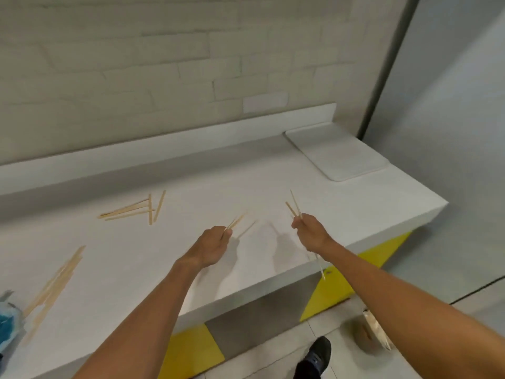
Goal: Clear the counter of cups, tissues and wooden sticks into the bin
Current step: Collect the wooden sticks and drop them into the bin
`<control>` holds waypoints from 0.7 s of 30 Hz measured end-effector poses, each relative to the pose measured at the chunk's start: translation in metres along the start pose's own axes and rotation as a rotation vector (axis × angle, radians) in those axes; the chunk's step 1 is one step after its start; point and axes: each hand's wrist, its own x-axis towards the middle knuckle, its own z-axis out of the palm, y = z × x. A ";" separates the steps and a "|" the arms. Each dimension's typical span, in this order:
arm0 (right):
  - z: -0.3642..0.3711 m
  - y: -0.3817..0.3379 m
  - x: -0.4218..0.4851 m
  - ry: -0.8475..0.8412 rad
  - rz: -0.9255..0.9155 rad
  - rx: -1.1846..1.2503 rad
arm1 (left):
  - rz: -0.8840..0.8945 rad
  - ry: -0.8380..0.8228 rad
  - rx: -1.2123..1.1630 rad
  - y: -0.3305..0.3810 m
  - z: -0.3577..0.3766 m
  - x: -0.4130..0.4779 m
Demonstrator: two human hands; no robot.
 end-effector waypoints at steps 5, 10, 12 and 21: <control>-0.075 0.068 -0.034 0.077 0.163 0.128 | 0.132 -0.156 0.004 0.083 0.055 0.027; -0.148 0.155 -0.073 0.180 0.337 0.223 | 0.249 -0.330 0.048 0.176 0.129 0.046; -0.172 0.192 -0.087 0.223 0.401 0.252 | 0.307 -0.387 0.052 0.213 0.165 0.051; -0.247 0.351 -0.107 0.247 0.617 0.406 | 0.304 -0.556 0.132 0.316 0.348 0.075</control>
